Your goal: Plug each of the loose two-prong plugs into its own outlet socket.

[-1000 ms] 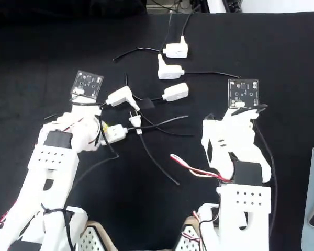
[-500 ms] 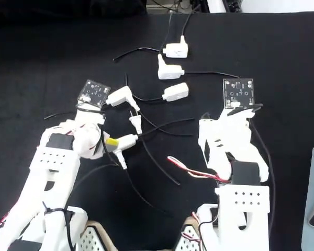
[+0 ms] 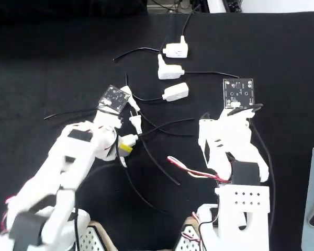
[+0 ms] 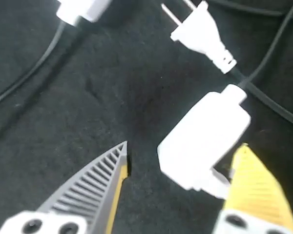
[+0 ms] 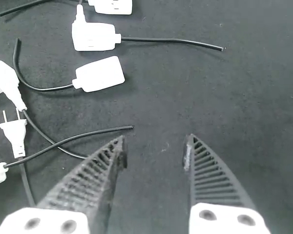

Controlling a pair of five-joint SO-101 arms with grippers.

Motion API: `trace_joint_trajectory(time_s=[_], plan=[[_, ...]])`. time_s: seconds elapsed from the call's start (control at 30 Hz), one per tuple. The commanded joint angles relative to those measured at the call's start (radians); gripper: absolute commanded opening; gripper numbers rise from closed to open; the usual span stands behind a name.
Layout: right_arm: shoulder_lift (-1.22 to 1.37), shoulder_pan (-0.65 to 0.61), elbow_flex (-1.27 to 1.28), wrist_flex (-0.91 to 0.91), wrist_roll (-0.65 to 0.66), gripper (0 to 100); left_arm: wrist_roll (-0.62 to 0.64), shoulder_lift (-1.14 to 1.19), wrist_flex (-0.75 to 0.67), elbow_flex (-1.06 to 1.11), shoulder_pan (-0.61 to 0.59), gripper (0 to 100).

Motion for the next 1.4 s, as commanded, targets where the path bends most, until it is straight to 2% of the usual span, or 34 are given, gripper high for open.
trace_joint_trajectory(time_s=[0.0,0.13,0.27,0.57,0.77,0.93,1.23,1.3,1.37], plan=[[-0.007,-0.012,-0.004,-0.02,-0.008,18.2,-0.002,0.178,-0.025,-0.156,0.012,24],[-0.007,-0.012,-0.002,-0.02,-0.006,18.2,-0.002,0.262,-0.025,-0.231,0.013,12],[-0.007,-0.014,-0.002,-0.02,-0.005,18.2,-0.006,0.229,-0.023,-0.239,0.005,2],[-0.007,-0.014,-0.002,-0.02,-0.003,18.1,-0.002,-0.011,-0.017,-0.153,-0.005,3],[-0.007,-0.014,-0.001,-0.02,-0.002,18.1,0.002,-0.052,-0.077,-0.199,-0.116,3],[-0.007,-0.014,-0.001,-0.02,-0.002,18.1,0.002,0.06,-0.167,-0.288,-0.191,3],[-0.007,-0.052,0.016,-0.02,0.0,18.3,0.002,0.427,-0.167,-0.601,-0.205,4],[-0.007,-0.055,0.016,-0.02,-0.003,18.3,0.002,0.485,-0.164,-0.639,-0.208,8],[-0.007,-0.055,0.016,-0.02,-0.005,18.3,0.003,0.502,-0.138,-0.657,-0.222,19]])
